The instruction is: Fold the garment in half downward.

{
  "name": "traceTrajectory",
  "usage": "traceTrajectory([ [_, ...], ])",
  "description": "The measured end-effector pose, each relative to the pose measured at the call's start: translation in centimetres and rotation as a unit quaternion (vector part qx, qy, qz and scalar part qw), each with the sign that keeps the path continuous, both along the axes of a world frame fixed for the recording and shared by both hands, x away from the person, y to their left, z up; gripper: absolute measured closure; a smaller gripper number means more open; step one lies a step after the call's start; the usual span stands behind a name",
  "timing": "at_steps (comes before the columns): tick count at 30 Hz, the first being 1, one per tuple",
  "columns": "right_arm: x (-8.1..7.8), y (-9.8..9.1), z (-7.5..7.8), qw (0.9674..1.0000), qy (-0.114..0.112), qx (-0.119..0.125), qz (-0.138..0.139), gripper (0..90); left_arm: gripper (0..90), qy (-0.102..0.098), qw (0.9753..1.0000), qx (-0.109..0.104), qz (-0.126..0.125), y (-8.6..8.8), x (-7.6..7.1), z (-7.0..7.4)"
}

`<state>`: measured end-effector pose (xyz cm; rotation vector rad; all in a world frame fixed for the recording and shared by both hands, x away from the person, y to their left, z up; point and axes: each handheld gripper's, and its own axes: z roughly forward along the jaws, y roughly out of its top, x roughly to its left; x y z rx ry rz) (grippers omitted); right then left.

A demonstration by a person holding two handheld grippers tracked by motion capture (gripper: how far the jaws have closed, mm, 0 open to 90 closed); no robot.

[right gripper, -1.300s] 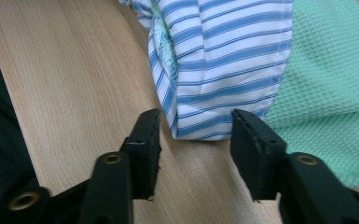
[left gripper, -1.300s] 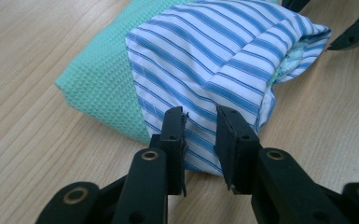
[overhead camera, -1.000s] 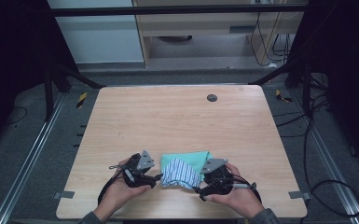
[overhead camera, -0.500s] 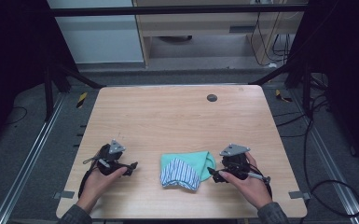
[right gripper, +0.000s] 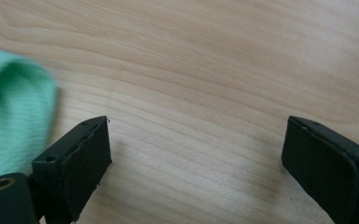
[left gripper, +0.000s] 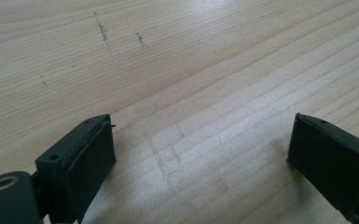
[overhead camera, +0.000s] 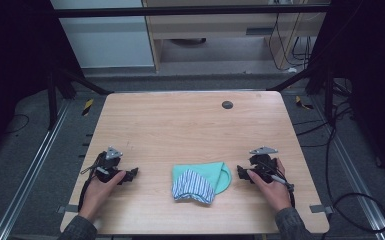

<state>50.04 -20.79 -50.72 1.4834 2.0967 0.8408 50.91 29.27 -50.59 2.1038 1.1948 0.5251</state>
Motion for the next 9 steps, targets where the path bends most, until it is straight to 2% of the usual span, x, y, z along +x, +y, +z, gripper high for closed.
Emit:
traceTrajectory([
  [1,0.06,-0.08,-0.14,1.0000,-0.005,0.003,-0.003,3.3,3.7,-0.006,1.0000,-0.004,-0.002,-0.03,0.05,-0.19],
  [4,0.22,-0.29,-0.53,0.9997,-0.020,0.007,-0.011,0.2,1.9,-0.006,1.0000,-0.003,-0.003,-0.06,0.15,-0.20],
  [9,0.39,-0.61,-0.53,0.9989,-0.021,0.008,-0.042,0.2,0.0,-0.003,1.0000,-0.002,0.006,-0.11,0.18,-0.23],
])
